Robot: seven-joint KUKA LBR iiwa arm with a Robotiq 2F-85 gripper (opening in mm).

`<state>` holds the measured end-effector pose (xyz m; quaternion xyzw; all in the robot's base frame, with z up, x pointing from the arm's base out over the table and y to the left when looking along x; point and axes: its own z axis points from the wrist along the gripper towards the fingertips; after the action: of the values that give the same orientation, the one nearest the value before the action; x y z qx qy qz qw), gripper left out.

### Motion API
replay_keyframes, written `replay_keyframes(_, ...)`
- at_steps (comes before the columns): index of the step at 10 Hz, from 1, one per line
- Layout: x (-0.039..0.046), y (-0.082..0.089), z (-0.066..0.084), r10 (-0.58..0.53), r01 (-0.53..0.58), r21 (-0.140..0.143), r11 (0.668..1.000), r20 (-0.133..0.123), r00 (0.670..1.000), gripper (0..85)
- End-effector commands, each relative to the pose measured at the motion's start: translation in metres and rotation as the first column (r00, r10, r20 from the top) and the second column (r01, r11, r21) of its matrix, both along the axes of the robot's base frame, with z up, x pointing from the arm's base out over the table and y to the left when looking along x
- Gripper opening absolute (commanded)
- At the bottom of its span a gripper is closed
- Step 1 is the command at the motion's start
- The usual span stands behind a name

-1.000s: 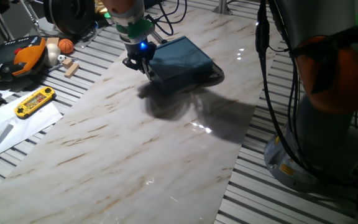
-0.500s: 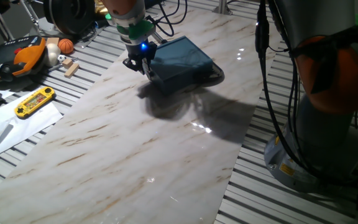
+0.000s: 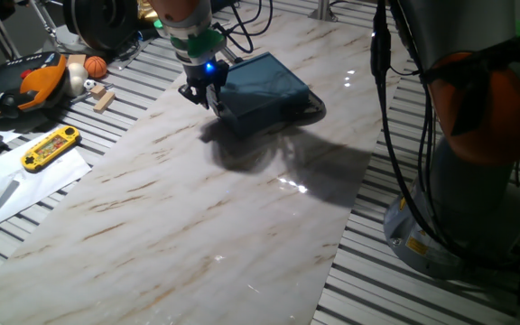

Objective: Take something out of a drawer

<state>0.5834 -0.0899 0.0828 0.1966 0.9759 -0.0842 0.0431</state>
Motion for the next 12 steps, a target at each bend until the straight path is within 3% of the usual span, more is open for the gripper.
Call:
replay_keyframes(1, 0.0, 0.0004, -0.0003, 0.001, -0.001, 0.0, 1.0, 0.0, 1.0, 17.0)
replay_keyframes(4, -0.0005, -0.001, -0.0014, -0.001, 0.001, -0.001, 1.0, -0.001, 1.0, 17.0)
replay_keyframes(5, -0.0005, -0.0015, -0.0017, -0.001, 0.001, -0.007, 1.0, -0.001, 1.0, 34.0)
replay_keyframes(12, -0.0005, -0.003, -0.004, 0.0, 0.0, -0.003, 1.0, -0.001, 1.0, 34.0)
